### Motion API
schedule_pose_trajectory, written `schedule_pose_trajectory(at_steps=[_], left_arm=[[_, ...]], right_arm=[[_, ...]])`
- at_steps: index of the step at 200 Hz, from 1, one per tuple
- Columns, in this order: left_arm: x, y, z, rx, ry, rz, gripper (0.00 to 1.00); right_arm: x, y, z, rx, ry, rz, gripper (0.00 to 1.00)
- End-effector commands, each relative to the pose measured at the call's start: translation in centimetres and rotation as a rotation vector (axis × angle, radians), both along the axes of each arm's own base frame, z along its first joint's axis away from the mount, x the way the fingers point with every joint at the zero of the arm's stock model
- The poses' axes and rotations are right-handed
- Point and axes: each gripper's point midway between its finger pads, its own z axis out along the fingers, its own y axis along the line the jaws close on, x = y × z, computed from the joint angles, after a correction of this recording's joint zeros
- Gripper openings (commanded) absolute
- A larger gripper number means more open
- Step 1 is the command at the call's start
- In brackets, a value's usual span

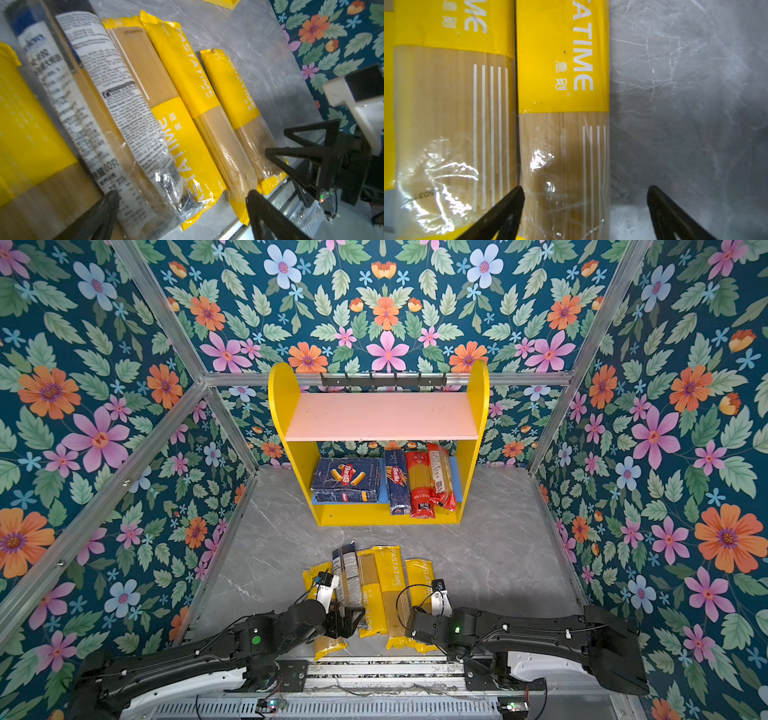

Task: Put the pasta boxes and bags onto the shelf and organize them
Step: 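Withdraw the right gripper from the shelf back down to the yellow pile, then grasp the yellow PASTATIME spaghetti pack farthest along the pile with the right gripper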

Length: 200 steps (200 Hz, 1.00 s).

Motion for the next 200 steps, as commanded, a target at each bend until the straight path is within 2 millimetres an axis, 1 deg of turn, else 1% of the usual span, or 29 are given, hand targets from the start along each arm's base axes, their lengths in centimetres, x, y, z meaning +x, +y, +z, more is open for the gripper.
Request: schedule_pose_trajectory(at_steps=[1,31,58,81,106,134,147,180,193,200], left_arm=[[-0.1,-1.6,1.4,-0.027,-0.049,-0.004,0.98],[-1.0,-3.1,1.4,0.03,-0.081,-0.047,0.98],[-1.1,-3.7,1.5,0.054,-0.093,-0.056,0.98],[-0.8,-3.1,1.4,0.068,-0.104,-0.035,0.98],[-0.5,-2.3,1.9,0.072,-0.121,-0.011,0.99],[-0.2,-1.4,2.4,0.067,-0.132,0.015,0.99],[-0.1,-1.1,2.5,0.065,-0.134,0.023,0.99],[0.0,-0.6,2.5,0.059,-0.137,0.035,0.99],[0.0,-0.5,2.6,0.061,-0.139,0.037,0.99],[0.0,-0.4,2.6,0.064,-0.142,0.041,0.99]], right_arm=[[0.1,0.0,-0.4,0.02,-0.005,-0.045,0.94],[-0.3,-0.4,-1.1,0.018,0.004,-0.062,0.94],[-0.5,0.1,-1.6,0.042,0.008,-0.05,0.94],[-0.6,0.7,-1.7,0.039,0.009,-0.03,0.94],[-0.7,1.6,-2.0,0.021,0.009,-0.001,0.94],[-0.7,1.7,-3.0,-0.033,0.021,-0.003,0.95],[-0.6,1.5,-3.5,-0.063,0.023,-0.013,0.95],[-0.6,0.2,-4.8,-0.14,0.027,-0.047,0.94],[-0.8,-0.2,-5.4,-0.157,0.036,-0.051,0.92],[-0.9,-0.3,-5.7,-0.16,0.041,-0.055,0.89]])
